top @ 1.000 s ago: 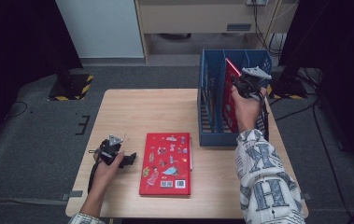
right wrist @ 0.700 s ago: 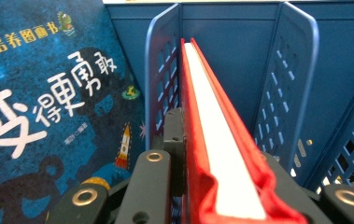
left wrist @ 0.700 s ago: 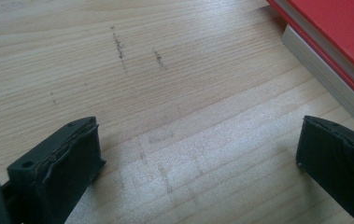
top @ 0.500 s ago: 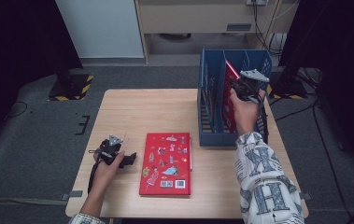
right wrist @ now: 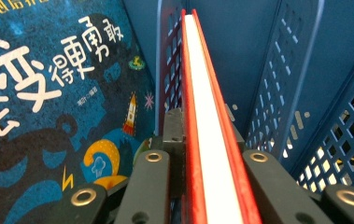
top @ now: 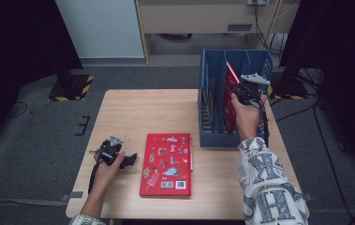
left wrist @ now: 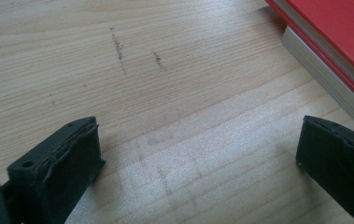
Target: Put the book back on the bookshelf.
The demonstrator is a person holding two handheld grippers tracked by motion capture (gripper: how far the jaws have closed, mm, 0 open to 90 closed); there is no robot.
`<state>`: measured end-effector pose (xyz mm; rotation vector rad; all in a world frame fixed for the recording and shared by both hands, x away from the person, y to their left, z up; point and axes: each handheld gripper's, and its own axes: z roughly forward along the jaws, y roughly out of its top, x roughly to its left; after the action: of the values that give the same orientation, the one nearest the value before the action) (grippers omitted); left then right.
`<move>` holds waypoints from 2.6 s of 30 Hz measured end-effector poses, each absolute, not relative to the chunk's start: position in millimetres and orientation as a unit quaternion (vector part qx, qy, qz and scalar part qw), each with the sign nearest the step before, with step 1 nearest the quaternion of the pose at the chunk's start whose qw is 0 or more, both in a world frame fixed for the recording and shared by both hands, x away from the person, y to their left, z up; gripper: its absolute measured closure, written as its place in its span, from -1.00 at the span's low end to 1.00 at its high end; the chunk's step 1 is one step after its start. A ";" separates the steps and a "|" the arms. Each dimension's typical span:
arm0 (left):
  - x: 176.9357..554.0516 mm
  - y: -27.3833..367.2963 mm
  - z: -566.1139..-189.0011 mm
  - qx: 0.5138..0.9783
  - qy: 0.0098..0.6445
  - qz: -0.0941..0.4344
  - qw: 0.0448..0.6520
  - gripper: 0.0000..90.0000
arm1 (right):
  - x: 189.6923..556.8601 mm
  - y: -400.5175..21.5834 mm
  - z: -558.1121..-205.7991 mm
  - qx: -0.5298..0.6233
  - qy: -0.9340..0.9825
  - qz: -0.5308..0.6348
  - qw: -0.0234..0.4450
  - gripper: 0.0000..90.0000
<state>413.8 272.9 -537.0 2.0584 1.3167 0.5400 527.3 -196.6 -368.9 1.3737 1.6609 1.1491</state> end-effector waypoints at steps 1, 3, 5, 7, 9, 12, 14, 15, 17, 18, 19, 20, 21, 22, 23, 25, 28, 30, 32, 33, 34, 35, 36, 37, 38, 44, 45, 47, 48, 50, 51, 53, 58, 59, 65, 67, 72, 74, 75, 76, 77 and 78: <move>413.9 272.9 -537.0 0.781 0.499 0.205 0.314 -1.00 | 527.0 -196.5 -369.1 0.529 0.639 0.441 0.342 0.75; 413.9 272.8 -537.0 0.781 0.499 0.205 0.314 -1.00 | 526.7 -196.2 -369.1 0.527 0.641 0.440 0.341 0.74; 413.9 272.8 -537.0 0.781 0.499 0.205 0.314 -1.00 | 526.5 -196.3 -369.0 0.527 0.642 0.441 0.339 0.74; 413.9 272.7 -537.0 0.781 0.499 0.205 0.314 -1.00 | 526.5 -196.8 -368.9 0.527 0.643 0.441 0.338 0.74; 414.0 272.6 -537.0 0.781 0.499 0.205 0.314 -1.00 | 526.3 -197.2 -368.4 0.529 0.643 0.441 0.336 0.73; 414.0 272.6 -537.0 0.781 0.499 0.205 0.314 -1.00 | 525.7 -197.4 -368.0 0.529 0.644 0.439 0.335 0.72; 414.0 272.6 -537.0 0.781 0.499 0.205 0.314 -1.00 | 525.2 -197.5 -367.6 0.528 0.645 0.441 0.333 0.71; 414.0 272.6 -537.0 0.781 0.499 0.205 0.314 -1.00 | 524.9 -197.2 -367.2 0.528 0.646 0.440 0.333 0.70; 414.0 272.6 -537.0 0.781 0.499 0.205 0.314 -1.00 | 524.7 -197.4 -366.8 0.527 0.647 0.441 0.331 0.69; 414.0 272.5 -537.0 0.781 0.499 0.205 0.314 -1.00 | 524.6 -197.5 -366.6 0.526 0.648 0.440 0.331 0.69; 414.0 272.5 -537.0 0.781 0.499 0.205 0.314 -1.00 | 524.5 -197.5 -366.4 0.526 0.649 0.440 0.331 0.68; 414.0 272.5 -537.0 0.781 0.499 0.205 0.315 -1.00 | 524.4 -198.0 -366.0 0.525 0.649 0.442 0.328 0.66; 414.0 272.5 -537.1 0.781 0.499 0.205 0.315 -1.00 | 524.4 -198.0 -366.0 0.525 0.649 0.442 0.328 0.66; 414.0 272.5 -537.1 0.781 0.499 0.205 0.315 -1.00 | 524.5 -198.2 -365.8 0.524 0.650 0.443 0.327 0.64; 414.0 272.5 -537.0 0.781 0.499 0.205 0.314 -1.00 | 524.4 -198.2 -365.4 0.524 0.651 0.443 0.327 0.63; 414.0 272.5 -537.0 0.781 0.499 0.205 0.315 -1.00 | 524.0 -197.5 -362.6 0.520 0.655 0.441 0.326 0.59; 414.0 272.5 -537.0 0.781 0.499 0.205 0.315 -1.00 | 523.9 -197.1 -360.2 0.519 0.656 0.441 0.326 0.56; 414.0 272.5 -537.0 0.781 0.499 0.205 0.315 -1.00 | 524.3 -197.0 -358.0 0.519 0.656 0.440 0.326 0.55; 414.0 272.5 -537.1 0.781 0.499 0.205 0.315 -1.00 | 524.9 -197.3 -356.1 0.518 0.658 0.440 0.325 0.54; 414.0 272.5 -537.0 0.781 0.499 0.205 0.315 -1.00 | 525.2 -197.4 -355.0 0.518 0.658 0.440 0.324 0.54; 414.1 272.5 -537.1 0.781 0.499 0.205 0.315 -1.00 | 525.4 -197.5 -354.0 0.517 0.659 0.439 0.325 0.54; 414.0 272.5 -537.1 0.781 0.499 0.205 0.315 -1.00 | 525.6 -197.4 -353.1 0.518 0.659 0.438 0.323 0.54; 414.1 272.5 -537.1 0.781 0.499 0.205 0.315 -1.00 | 526.1 -197.3 -352.4 0.517 0.661 0.438 0.324 0.55; 414.0 272.5 -537.1 0.781 0.499 0.205 0.315 -1.00 | 526.5 -197.4 -352.0 0.517 0.661 0.437 0.324 0.56; 414.1 272.4 -537.1 0.781 0.499 0.205 0.315 -1.00 | 526.9 -197.4 -351.6 0.517 0.663 0.434 0.324 0.57; 414.1 272.3 -537.1 0.781 0.499 0.205 0.315 -1.00 | 529.2 -197.2 -349.6 0.517 0.666 0.431 0.322 0.59; 414.2 272.3 -537.1 0.781 0.499 0.205 0.315 -1.00 | 529.5 -197.6 -349.6 0.517 0.666 0.430 0.322 0.59; 414.2 272.2 -537.1 0.781 0.499 0.205 0.315 -1.00 | 530.1 -198.3 -349.7 0.518 0.666 0.430 0.321 0.61; 414.2 272.2 -537.1 0.781 0.499 0.205 0.315 -1.00 | 530.4 -198.5 -349.7 0.519 0.666 0.429 0.320 0.61; 414.3 272.1 -537.1 0.781 0.499 0.205 0.315 -1.00 | 530.6 -198.2 -349.5 0.519 0.667 0.428 0.320 0.62; 414.2 272.1 -537.1 0.781 0.498 0.205 0.315 -1.00 | 530.7 -197.9 -349.7 0.520 0.668 0.426 0.320 0.62; 414.2 272.1 -537.1 0.781 0.498 0.205 0.315 -1.00 | 531.2 -197.2 -350.2 0.522 0.667 0.426 0.318 0.62; 414.2 272.0 -537.1 0.782 0.498 0.205 0.315 -1.00 | 533.0 -196.7 -351.6 0.525 0.670 0.420 0.315 0.62; 414.2 272.0 -537.1 0.782 0.498 0.205 0.315 -1.00 | 533.8 -196.5 -352.0 0.525 0.672 0.419 0.314 0.63; 414.2 272.0 -537.1 0.782 0.498 0.205 0.315 -1.00 | 534.8 -196.6 -351.5 0.530 0.669 0.419 0.311 0.66; 414.2 271.9 -537.1 0.782 0.498 0.204 0.315 -1.00 | 534.9 -196.5 -351.7 0.530 0.669 0.418 0.310 0.67; 414.3 271.7 -537.1 0.782 0.497 0.204 0.315 -1.00 | 535.8 -196.6 -351.6 0.534 0.668 0.415 0.309 0.70; 414.3 271.7 -537.1 0.782 0.497 0.205 0.315 -1.00 | 535.7 -196.1 -351.0 0.536 0.668 0.412 0.311 0.73; 414.3 271.6 -537.1 0.782 0.497 0.204 0.315 -1.00 | 536.0 -196.1 -350.9 0.535 0.669 0.408 0.318 0.75; 414.3 271.6 -537.1 0.782 0.497 0.204 0.315 -1.00 | 535.9 -196.1 -350.7 0.536 0.667 0.406 0.320 0.75; 414.3 271.6 -537.1 0.782 0.497 0.204 0.315 -1.00 | 535.9 -196.1 -350.7 0.538 0.666 0.405 0.321 0.76; 414.3 271.6 -537.1 0.782 0.497 0.204 0.315 -1.00 | 535.8 -195.9 -350.7 0.538 0.666 0.404 0.323 0.76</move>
<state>414.3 271.6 -537.1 2.0602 1.3092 0.5382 535.8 -195.9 -350.7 1.4114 1.7483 1.0597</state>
